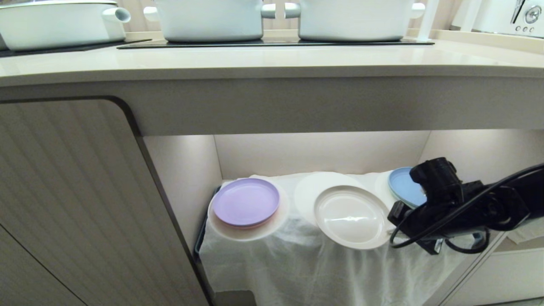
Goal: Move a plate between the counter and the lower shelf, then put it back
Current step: Put the plate in the cupboard
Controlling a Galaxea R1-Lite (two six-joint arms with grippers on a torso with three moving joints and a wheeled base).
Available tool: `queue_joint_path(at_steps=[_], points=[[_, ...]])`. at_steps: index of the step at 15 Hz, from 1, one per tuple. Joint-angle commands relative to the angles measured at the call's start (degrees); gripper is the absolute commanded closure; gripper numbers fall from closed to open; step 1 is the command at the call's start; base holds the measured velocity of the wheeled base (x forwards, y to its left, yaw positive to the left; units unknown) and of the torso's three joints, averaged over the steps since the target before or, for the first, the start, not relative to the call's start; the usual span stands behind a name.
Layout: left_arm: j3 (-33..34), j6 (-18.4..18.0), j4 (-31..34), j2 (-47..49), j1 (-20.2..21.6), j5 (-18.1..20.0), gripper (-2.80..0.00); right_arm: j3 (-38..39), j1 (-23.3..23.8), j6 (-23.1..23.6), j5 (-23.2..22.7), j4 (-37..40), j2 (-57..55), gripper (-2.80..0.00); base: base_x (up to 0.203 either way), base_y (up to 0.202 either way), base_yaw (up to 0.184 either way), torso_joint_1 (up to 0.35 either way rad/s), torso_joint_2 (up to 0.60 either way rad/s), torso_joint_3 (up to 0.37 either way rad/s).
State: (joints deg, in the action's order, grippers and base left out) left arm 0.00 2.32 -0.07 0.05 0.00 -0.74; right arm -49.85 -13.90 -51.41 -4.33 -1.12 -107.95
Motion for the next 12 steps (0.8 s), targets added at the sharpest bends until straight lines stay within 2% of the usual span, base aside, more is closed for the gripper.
queue_joint_path(at_steps=[1, 4, 12], points=[[0.0, 0.06, -0.01, 0.04, 0.0, -0.05, 0.0, -1.64, -0.07, -2.46, -0.13, 1.59, -1.01, 0.0, 0.0, 0.0, 0.0, 0.0, 0.0, 0.0], [0.0, 0.06, -0.01, 0.04, 0.0, -0.05, 0.0, -5.37, -0.16, -4.96, -0.15, 4.97, -2.18, 0.0, 0.0, 0.0, 0.0, 0.0, 0.0, 0.0], [0.0, 0.06, -0.01, 0.04, 0.0, -0.05, 0.0, -11.53, -0.16, -5.02, -0.07, 7.78, -6.19, 0.0, 0.0, 0.0, 0.0, 0.0, 0.0, 0.0]])
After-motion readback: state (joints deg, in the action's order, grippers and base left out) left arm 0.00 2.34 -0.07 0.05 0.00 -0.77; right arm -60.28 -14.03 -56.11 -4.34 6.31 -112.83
